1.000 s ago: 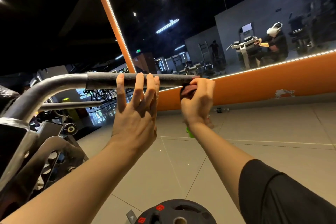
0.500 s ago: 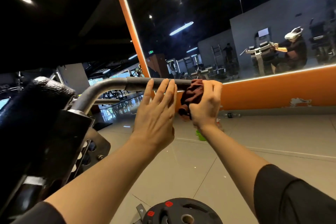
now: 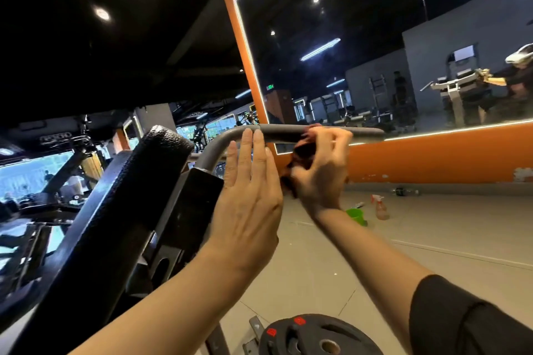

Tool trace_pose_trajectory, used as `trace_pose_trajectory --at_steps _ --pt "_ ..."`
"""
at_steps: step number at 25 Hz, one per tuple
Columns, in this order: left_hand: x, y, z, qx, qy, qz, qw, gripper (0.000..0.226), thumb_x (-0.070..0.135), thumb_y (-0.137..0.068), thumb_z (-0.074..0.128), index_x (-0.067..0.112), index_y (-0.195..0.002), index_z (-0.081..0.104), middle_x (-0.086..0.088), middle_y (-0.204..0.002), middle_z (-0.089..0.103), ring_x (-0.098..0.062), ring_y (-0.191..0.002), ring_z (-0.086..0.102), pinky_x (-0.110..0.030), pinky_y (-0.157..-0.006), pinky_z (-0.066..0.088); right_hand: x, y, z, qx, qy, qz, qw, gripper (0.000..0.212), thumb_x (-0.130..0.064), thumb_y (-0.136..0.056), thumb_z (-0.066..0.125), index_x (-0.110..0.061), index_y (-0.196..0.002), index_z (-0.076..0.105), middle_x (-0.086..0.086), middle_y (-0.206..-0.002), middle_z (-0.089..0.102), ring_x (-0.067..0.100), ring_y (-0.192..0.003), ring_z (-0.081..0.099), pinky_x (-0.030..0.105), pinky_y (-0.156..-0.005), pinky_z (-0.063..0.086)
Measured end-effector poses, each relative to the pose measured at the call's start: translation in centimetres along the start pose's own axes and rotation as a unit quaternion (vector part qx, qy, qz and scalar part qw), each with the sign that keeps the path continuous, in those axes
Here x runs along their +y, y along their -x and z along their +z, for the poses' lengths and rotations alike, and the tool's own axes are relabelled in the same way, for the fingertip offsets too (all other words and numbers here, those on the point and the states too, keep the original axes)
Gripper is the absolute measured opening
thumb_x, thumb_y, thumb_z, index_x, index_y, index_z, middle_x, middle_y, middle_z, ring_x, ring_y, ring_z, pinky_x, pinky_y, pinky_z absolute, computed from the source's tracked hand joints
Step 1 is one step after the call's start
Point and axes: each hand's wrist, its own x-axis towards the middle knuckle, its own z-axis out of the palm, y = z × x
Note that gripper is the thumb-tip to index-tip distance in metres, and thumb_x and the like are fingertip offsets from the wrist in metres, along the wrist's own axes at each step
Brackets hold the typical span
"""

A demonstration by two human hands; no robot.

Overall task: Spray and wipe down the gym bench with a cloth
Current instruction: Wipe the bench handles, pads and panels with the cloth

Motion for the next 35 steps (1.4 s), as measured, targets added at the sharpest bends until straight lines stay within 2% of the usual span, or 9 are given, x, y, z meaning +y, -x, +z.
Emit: trace_pose_trajectory --at_steps 4,6,8,13,18,23,26,31,35 --pt "-0.7 0.4 -2.5 -0.025 -0.066 0.036 0.997 0.064 0.005 -0.087 0.016 -0.012 -0.147 -0.001 -0.036 -0.152 -0.012 -0.047 -0.141 -0.019 -0.051 -0.118 -0.01 -3.4 1.0 1.9 -0.033 -0.021 -0.13 0.991 0.025 -0.019 -0.085 0.07 -0.018 -0.104 0.054 0.013 -0.11 0.049 0.026 -0.093 0.055 0.036 -0.076 0.054" --pt "-2.8 0.7 -3.5 0.018 -0.106 0.046 0.993 0.069 0.005 -0.081 0.009 -0.005 -0.148 0.015 -0.031 -0.156 -0.004 -0.044 -0.143 -0.017 -0.054 -0.116 -0.012 -2.5 0.6 1.3 -0.021 -0.005 -0.083 0.996 0.037 -0.01 -0.075 0.078 -0.015 -0.105 0.056 0.018 -0.107 0.052 0.028 -0.092 0.057 0.039 -0.074 0.056" --pt "-5.0 1.1 -3.3 0.019 -0.096 0.053 0.994 0.063 0.014 -0.086 0.032 0.007 -0.148 0.027 -0.023 -0.159 -0.002 -0.037 -0.145 -0.016 -0.056 -0.116 -0.012 -2.8 1.1 1.3 -0.009 -0.014 -0.063 0.998 0.038 -0.006 -0.073 0.078 -0.011 -0.104 0.058 0.015 -0.109 0.049 0.03 -0.093 0.056 0.042 -0.074 0.056" --pt "-6.0 1.0 -2.7 0.017 0.006 0.047 0.999 0.046 0.011 -0.068 0.048 0.003 -0.109 0.067 -0.024 -0.143 0.045 -0.041 -0.14 0.03 -0.053 -0.115 0.022 -4.7 1.4 2.8 -0.07 -0.003 -0.218 0.973 0.031 -0.012 -0.083 0.07 -0.014 -0.107 0.052 0.007 -0.114 0.043 0.028 -0.095 0.051 0.032 -0.076 0.053" --pt "-5.9 1.4 -2.4 0.025 0.01 0.037 0.999 0.046 0.011 -0.074 0.04 0.002 -0.11 0.067 -0.024 -0.142 0.046 -0.039 -0.14 0.03 -0.054 -0.115 0.024 -3.1 2.3 1.8 0.002 0.037 -0.063 0.997 0.038 0.0 -0.075 0.075 -0.007 -0.107 0.056 0.017 -0.114 0.05 0.033 -0.097 0.057 0.044 -0.081 0.056" --pt "-5.7 1.7 -2.9 0.024 -0.003 0.033 0.999 0.066 0.017 -0.082 0.017 0.003 -0.142 0.039 -0.021 -0.158 0.015 -0.036 -0.147 0.0 -0.052 -0.12 0.002 -2.6 1.1 1.6 -0.059 0.062 -0.17 0.982 0.023 -0.01 -0.082 0.07 -0.008 -0.101 0.056 0.013 -0.102 0.054 0.027 -0.083 0.055 0.039 -0.067 0.054" --pt "-5.9 1.8 -2.7 0.041 0.008 0.032 0.999 0.063 0.016 -0.082 0.019 0.004 -0.137 0.048 -0.019 -0.155 0.025 -0.034 -0.147 0.009 -0.052 -0.119 0.008 -1.2 0.8 0.7 -0.028 0.079 -0.081 0.993 0.024 -0.016 -0.08 0.067 -0.004 -0.099 0.06 0.014 -0.097 0.057 0.026 -0.082 0.056 0.043 -0.067 0.055" --pt "-5.8 1.5 -2.9 0.02 0.011 0.041 0.999 0.061 0.016 -0.082 0.021 0.004 -0.131 0.054 -0.017 -0.153 0.031 -0.032 -0.147 0.012 -0.053 -0.119 0.007 -2.2 0.8 1.5 -0.061 0.066 -0.173 0.981 0.023 -0.009 -0.081 0.072 -0.005 -0.098 0.057 0.015 -0.114 0.049 0.031 -0.091 0.059 0.034 -0.074 0.055" --pt "-5.9 1.5 -2.8 0.021 0.004 0.04 0.999 0.05 0.015 -0.08 0.039 0.002 -0.122 0.061 -0.018 -0.146 0.043 -0.033 -0.144 0.024 -0.056 -0.117 0.017 0.9 0.6 -0.8 -0.03 0.116 0.004 0.993 0.034 0.004 -0.062 0.081 0.0 -0.088 0.059 0.019 -0.1 0.056 0.031 -0.077 0.061 0.038 -0.065 0.058"
